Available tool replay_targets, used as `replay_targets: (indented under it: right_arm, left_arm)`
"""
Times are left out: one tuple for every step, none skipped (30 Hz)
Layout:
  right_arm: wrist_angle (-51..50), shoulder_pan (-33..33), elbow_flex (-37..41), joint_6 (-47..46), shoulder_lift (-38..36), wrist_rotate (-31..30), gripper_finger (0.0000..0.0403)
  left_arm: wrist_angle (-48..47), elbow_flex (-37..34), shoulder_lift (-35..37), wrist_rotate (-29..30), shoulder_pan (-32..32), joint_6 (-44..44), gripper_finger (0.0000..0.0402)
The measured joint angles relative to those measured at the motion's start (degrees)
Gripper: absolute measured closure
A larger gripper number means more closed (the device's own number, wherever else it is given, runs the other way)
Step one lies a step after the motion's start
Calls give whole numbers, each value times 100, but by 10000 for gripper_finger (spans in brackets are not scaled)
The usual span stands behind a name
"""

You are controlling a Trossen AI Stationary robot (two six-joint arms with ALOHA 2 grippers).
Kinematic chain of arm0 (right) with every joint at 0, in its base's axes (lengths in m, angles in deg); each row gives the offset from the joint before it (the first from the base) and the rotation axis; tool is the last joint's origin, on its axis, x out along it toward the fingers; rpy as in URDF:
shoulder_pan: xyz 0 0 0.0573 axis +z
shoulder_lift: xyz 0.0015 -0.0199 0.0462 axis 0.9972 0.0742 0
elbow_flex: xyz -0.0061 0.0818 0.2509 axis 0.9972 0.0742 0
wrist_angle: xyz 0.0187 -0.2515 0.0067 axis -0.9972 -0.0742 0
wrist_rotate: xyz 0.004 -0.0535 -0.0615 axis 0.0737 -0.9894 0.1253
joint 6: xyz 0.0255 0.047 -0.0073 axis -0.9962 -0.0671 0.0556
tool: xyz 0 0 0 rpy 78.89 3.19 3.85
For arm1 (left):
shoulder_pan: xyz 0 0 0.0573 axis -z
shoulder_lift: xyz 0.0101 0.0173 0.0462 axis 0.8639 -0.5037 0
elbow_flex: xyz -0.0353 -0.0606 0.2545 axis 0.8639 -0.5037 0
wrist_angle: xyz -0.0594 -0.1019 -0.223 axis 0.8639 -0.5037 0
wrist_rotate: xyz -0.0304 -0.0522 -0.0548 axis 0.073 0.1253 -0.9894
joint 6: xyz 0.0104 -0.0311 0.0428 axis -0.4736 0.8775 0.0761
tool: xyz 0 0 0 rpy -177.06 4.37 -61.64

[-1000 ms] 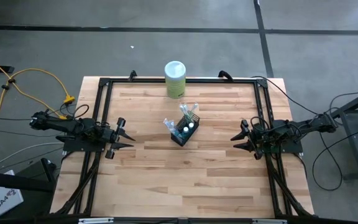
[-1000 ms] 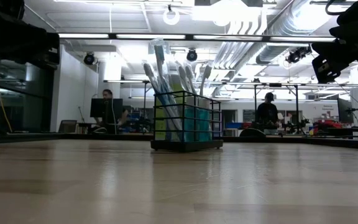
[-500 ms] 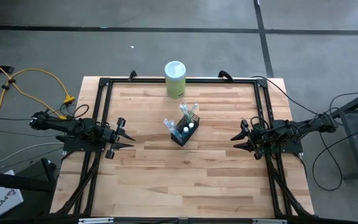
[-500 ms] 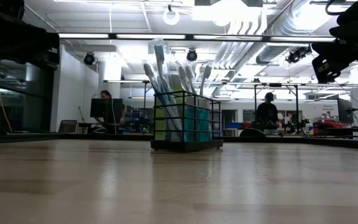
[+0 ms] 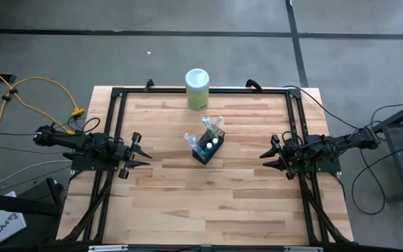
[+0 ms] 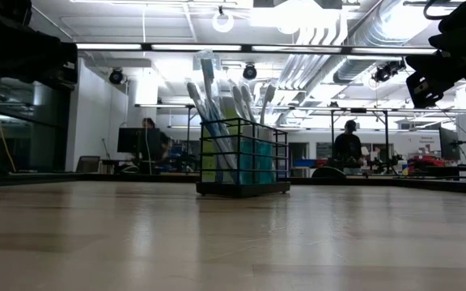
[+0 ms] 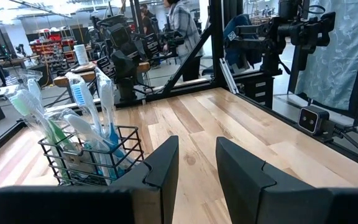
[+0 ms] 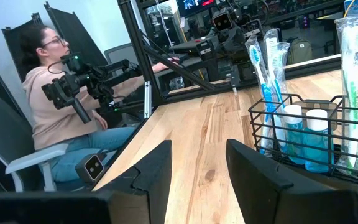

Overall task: Pick & Place toothbrushing station
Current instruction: Return to Home Position

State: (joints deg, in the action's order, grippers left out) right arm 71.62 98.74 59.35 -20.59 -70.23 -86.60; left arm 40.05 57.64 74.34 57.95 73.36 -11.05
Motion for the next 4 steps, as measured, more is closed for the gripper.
replay_targets:
  right_arm:
    - [1,2,0,0,0,-2,258]
    - [1,0,0,0,0,0,258]
    - [1,1,0,0,0,-1,258]
    - [1,1,0,0,0,-1,258]
  left_arm:
    - [0,0,0,0,0,0,299]
    - [0,0,0,0,2,0,299]
    - [2,0,0,0,0,0,299]
    - [1,0,0,0,2,0,299]
